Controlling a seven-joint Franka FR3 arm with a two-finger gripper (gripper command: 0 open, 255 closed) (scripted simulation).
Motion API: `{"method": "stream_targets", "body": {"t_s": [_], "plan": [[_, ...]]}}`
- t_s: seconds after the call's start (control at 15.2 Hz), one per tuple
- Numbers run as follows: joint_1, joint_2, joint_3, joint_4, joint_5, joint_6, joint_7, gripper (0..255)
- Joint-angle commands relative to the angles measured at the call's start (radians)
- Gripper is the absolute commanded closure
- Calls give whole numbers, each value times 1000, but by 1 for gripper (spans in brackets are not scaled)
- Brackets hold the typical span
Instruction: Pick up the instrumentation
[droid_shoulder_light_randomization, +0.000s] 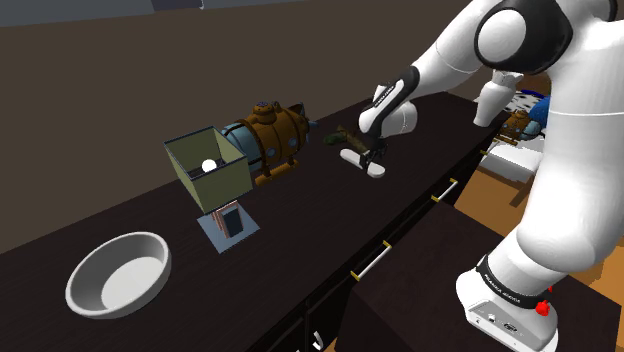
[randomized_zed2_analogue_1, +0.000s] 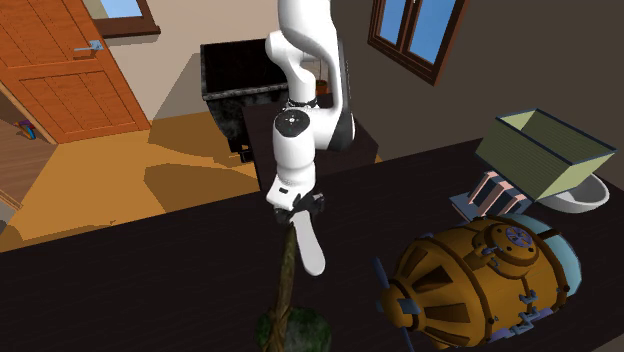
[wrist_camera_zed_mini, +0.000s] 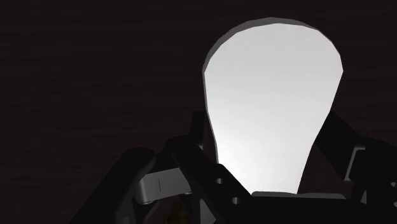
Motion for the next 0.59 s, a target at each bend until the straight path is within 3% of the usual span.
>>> {"method": "stream_targets", "body": {"t_s": [0.0,0.53], "plan": [[4,-20,-5,0,-7,-19,6,255],[16,-93,-22,-5,-33,-86,25,255]]}}
